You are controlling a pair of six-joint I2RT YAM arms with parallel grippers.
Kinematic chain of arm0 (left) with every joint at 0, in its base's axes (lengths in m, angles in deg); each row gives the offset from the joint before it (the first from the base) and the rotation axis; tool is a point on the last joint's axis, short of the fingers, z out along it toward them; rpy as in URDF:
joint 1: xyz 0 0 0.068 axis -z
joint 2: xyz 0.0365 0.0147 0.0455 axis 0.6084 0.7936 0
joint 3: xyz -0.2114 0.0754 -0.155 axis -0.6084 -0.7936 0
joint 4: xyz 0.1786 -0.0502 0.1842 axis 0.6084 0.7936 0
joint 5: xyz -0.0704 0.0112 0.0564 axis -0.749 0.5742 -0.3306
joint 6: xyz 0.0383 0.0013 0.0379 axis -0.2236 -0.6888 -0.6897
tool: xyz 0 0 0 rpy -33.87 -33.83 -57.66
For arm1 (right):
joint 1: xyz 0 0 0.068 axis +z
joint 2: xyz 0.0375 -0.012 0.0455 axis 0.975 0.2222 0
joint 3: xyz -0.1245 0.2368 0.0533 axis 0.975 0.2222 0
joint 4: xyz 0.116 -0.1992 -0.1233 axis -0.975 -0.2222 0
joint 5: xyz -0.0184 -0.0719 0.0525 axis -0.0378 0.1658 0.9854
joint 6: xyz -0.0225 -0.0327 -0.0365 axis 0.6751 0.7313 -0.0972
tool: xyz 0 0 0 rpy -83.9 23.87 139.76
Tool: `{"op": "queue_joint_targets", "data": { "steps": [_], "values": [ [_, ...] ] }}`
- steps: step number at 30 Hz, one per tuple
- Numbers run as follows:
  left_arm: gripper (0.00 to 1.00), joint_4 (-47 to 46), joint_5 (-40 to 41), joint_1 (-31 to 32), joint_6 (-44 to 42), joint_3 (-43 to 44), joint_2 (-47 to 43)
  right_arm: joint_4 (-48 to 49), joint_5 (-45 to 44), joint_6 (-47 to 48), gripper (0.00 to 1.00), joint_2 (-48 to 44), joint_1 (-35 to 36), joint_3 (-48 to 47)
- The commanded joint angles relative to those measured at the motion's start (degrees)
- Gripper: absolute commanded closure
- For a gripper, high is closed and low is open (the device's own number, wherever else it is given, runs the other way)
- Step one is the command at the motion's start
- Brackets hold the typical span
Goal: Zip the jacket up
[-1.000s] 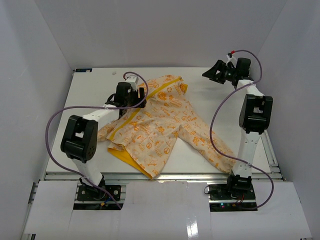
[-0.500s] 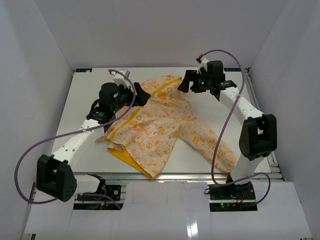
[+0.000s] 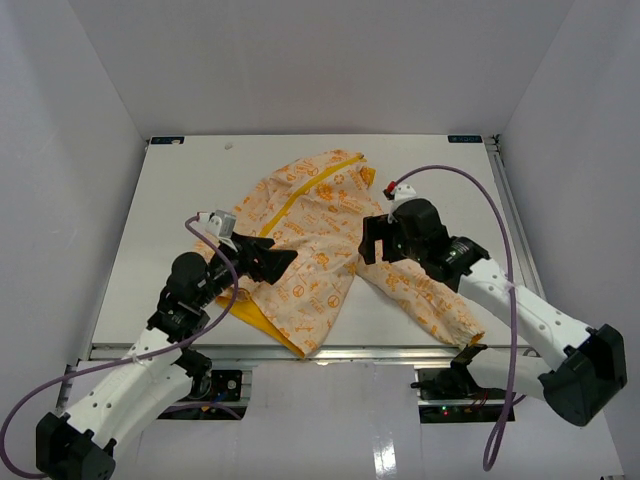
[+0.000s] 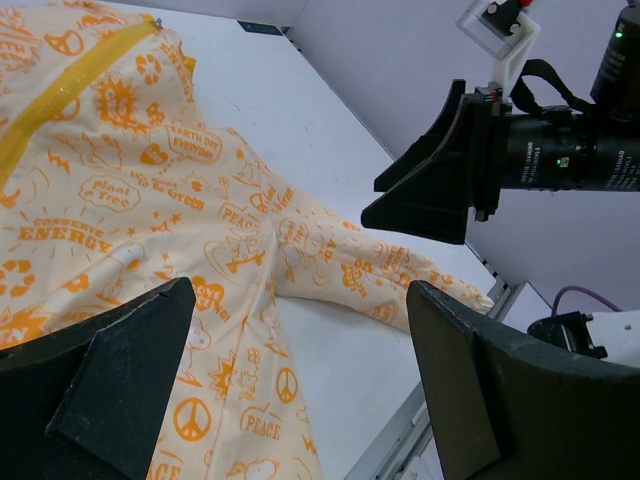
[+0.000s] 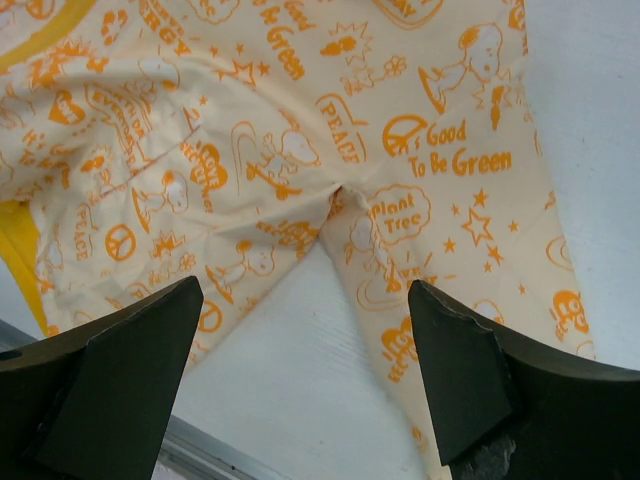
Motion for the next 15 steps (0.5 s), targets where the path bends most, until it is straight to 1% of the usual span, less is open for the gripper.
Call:
{"op": "queue_joint_targets", "data": {
  "steps": [1, 6, 11, 15],
  "values": [
    [0.02, -2.3, 4.3, 2.6, -1.0, -5.2, -4.9, 3.3, -3.0, 0.1, 0.10, -10.8, 2.3, 5.5],
    [0.02, -4.3, -0.5, 4.0, -1.3, -6.5, -7.5, 6.1, -0.6, 0.3, 0.10, -17.4, 2.4, 9.9],
    [0.02, -3.6, 3.1, 5.9, -2.3, -7.5, -10.9, 8.0, -1.8, 0.0, 0.10, -21.2, 2.4, 12.6],
    [0.02, -2.7, 3.3, 6.2, -2.6, -6.8, -9.6, 7.8, -2.1, -0.4, 0.09, -21.7, 2.4, 13.1]
  ]
}}
